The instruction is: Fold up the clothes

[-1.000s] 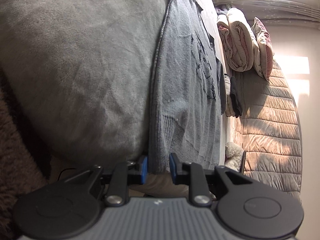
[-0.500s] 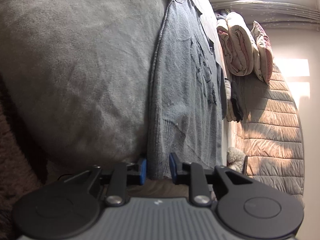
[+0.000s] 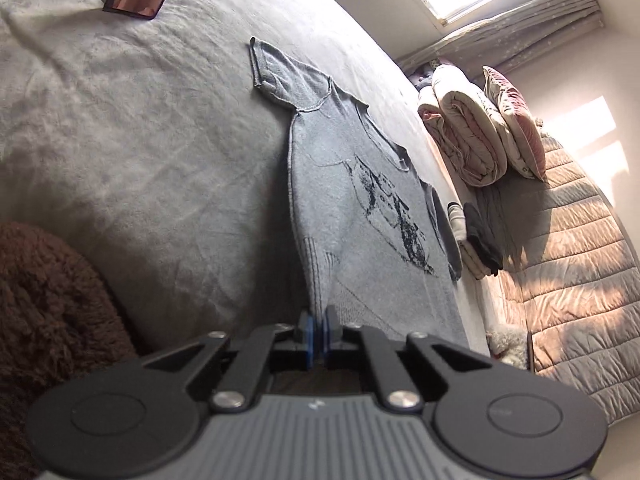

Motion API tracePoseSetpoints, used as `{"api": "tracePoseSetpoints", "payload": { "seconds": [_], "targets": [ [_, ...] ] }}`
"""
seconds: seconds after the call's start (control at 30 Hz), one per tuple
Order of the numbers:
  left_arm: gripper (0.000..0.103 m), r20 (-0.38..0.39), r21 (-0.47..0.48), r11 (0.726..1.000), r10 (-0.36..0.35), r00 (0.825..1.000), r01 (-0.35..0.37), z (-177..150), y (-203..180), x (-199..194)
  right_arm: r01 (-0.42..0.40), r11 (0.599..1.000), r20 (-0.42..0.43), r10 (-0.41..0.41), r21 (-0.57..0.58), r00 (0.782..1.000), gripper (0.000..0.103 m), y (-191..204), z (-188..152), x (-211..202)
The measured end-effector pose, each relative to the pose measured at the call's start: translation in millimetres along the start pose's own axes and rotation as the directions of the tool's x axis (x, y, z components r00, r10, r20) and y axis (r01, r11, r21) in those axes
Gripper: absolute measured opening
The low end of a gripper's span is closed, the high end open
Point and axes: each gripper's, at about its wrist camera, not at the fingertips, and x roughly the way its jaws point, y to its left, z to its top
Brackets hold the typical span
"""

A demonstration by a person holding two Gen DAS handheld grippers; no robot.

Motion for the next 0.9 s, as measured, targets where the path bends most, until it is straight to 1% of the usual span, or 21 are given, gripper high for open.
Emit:
{"api": "tracePoseSetpoints", "payload": {
  "seconds": [0.07,0.13,0.23,0.33,0.47,0.57,0.6,0.63,0.67,0.7,0.73,0.77,0.8,0.9],
  "targets": [
    [0.004,-0.014,0.022,0.999,0.037,0.999,-0.037,-3.9,-0.1,4.2,-0.010,1.000,-0.011,0.010,-0.004,1.000,0.004,0.2,-1.5,1.4],
    [0.004,-0.047,0.017,0.997,0.071,0.996,-0.070,-6.3,7.5,14.5,-0.033,0.999,-0.032,0.033,0.012,0.999,0.004,-2.3,-1.3,7.0],
    [0.004,-0.094,0.022,0.992,0.127,0.987,-0.126,-10.9,16.3,33.5,-0.050,0.998,-0.071,0.053,0.036,0.996,0.004,-4.3,-2.4,17.8],
    [0.004,-0.115,0.043,0.986,0.165,0.980,-0.161,-12.6,20.2,46.3,-0.060,0.997,-0.098,0.065,0.050,0.993,0.004,-4.9,-1.8,25.0],
    [0.005,-0.129,0.073,0.986,0.159,0.979,-0.151,-11.7,24.5,51.4,-0.078,0.995,-0.133,0.086,0.062,0.987,0.004,-6.2,-0.9,34.0],
    [0.007,-0.164,0.054,0.993,0.116,0.980,-0.109,-4.0,27.4,51.0,-0.114,0.987,-0.180,0.134,0.116,0.974,0.005,-13.7,-0.4,40.7],
    [0.008,-0.170,0.058,0.994,0.103,0.980,-0.095,-0.7,27.3,49.8,-0.133,0.981,-0.186,0.158,0.138,0.970,0.011,-17.8,0.6,41.1],
    [0.012,-0.168,0.078,0.993,0.096,0.981,-0.084,4.6,25.1,47.2,-0.154,0.975,-0.187,0.183,0.160,0.965,0.017,-22.1,1.8,41.0],
    [0.019,-0.165,0.098,0.992,0.089,0.982,-0.074,10.0,22.9,44.7,-0.172,0.968,-0.183,0.206,0.185,0.961,0.019,-27.2,3.6,39.8],
    [0.031,-0.148,0.117,0.990,0.091,0.985,-0.074,16.7,20.0,42.6,-0.190,0.959,-0.178,0.228,0.210,0.957,0.023,-32.5,5.7,38.1],
    [0.037,-0.132,0.136,0.988,0.092,0.987,-0.074,23.3,17.1,40.6,-0.207,0.950,-0.172,0.250,0.235,0.953,0.033,-37.8,7.7,36.5],
    [0.043,-0.119,0.151,0.986,0.095,0.988,-0.076,30.0,14.7,40.7,-0.221,0.941,-0.161,0.267,0.257,0.950,0.037,-42.7,11.3,34.8],
    [0.044,-0.108,0.163,0.983,0.105,0.989,-0.086,40.4,11.4,43.3,-0.234,0.932,-0.147,0.282,0.277,0.948,0.039,-47.6,15.5,33.0],
    [0.044,-0.089,0.181,0.977,0.130,0.987,-0.112,66.4,4.6,58.0,-0.259,0.914,-0.103,0.304,0.313,0.947,0.040,-60.1,28.8,33.5]
  ]
}}
